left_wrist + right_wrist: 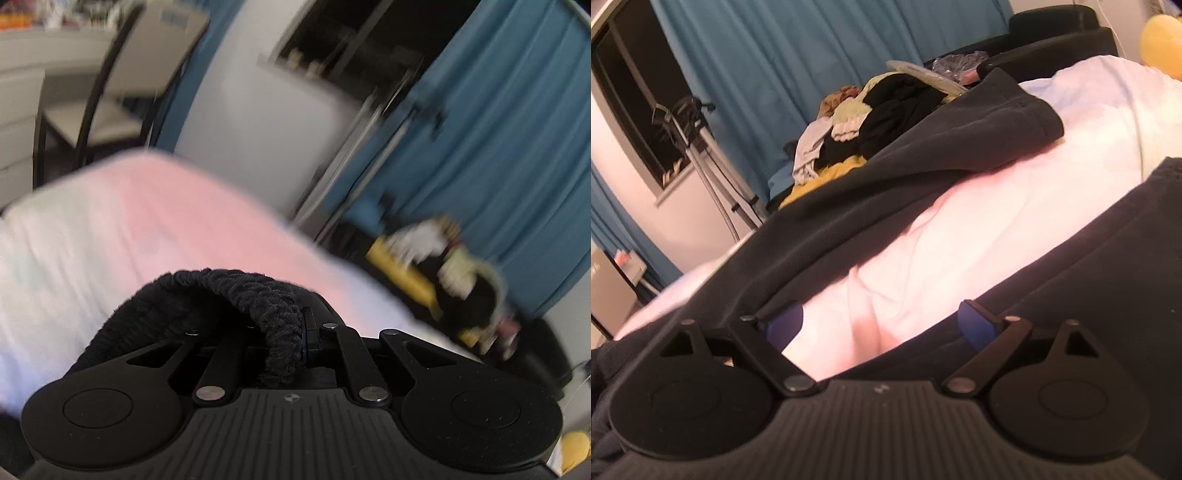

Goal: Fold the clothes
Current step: 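Grasp the hood rim with the left gripper while the right gripper lifts away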

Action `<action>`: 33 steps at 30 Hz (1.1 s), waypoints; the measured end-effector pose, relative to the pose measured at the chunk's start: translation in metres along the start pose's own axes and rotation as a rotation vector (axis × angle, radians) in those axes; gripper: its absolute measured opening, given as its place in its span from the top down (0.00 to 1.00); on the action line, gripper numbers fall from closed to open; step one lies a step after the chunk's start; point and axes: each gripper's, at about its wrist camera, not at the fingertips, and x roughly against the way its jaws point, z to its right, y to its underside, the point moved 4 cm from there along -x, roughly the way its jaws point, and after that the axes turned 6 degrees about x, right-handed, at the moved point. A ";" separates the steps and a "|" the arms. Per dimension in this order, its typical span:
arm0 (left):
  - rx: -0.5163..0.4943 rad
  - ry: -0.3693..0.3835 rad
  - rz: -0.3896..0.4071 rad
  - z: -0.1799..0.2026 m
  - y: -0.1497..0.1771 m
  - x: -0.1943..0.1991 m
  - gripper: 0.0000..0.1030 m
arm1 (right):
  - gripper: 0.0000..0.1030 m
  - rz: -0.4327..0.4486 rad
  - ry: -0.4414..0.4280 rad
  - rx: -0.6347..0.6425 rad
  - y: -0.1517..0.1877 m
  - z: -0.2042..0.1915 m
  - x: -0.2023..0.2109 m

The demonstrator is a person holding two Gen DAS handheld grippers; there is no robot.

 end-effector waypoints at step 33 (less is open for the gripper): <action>0.092 -0.012 0.218 0.010 0.104 0.037 0.89 | 0.97 0.303 -0.065 -0.441 -0.134 0.111 -0.062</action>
